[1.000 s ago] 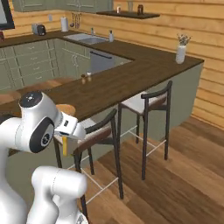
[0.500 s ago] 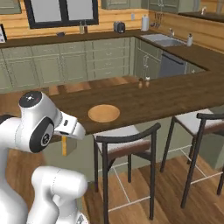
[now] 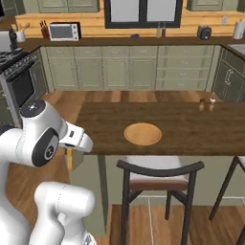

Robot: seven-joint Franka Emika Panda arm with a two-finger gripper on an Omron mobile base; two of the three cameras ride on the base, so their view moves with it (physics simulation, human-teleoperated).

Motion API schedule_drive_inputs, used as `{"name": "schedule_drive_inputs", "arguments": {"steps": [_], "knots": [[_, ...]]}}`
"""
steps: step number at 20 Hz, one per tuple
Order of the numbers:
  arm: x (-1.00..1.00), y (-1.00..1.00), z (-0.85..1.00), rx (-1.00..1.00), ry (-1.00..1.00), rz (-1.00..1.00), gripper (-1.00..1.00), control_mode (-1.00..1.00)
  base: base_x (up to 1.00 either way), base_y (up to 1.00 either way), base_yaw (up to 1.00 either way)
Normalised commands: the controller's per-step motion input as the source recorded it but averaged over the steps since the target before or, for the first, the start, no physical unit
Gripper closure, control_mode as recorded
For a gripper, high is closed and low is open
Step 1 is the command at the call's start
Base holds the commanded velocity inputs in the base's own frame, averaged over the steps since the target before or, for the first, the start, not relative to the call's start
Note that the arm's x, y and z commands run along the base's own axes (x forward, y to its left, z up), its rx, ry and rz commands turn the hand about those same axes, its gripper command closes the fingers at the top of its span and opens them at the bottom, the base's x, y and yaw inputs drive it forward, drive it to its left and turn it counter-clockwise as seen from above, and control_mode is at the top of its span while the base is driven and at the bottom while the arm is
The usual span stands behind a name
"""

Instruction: Start the toaster. Once the lever pops up, take the bread to the plate on the dining counter.

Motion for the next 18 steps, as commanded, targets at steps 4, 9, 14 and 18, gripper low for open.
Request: {"name": "schedule_drive_inputs", "arguments": {"steps": [4, 9, 14, 18], "knots": [[0.00, 0.00, 0.00, 0.00, 0.00, 0.00, 1.00, 1.00, -0.12, -0.70, 0.41], [0.00, 0.00, 0.00, 0.00, 0.00, 0.00, 1.00, 1.00, -0.09, -0.95, 0.18], [0.00, 0.00, 0.00, 0.00, 0.00, 0.00, 1.00, 1.00, -0.06, -0.77, 0.00], [0.00, 0.00, 0.00, 0.00, 0.00, 0.00, 1.00, 1.00, 0.05, -0.33, 0.00]]}}
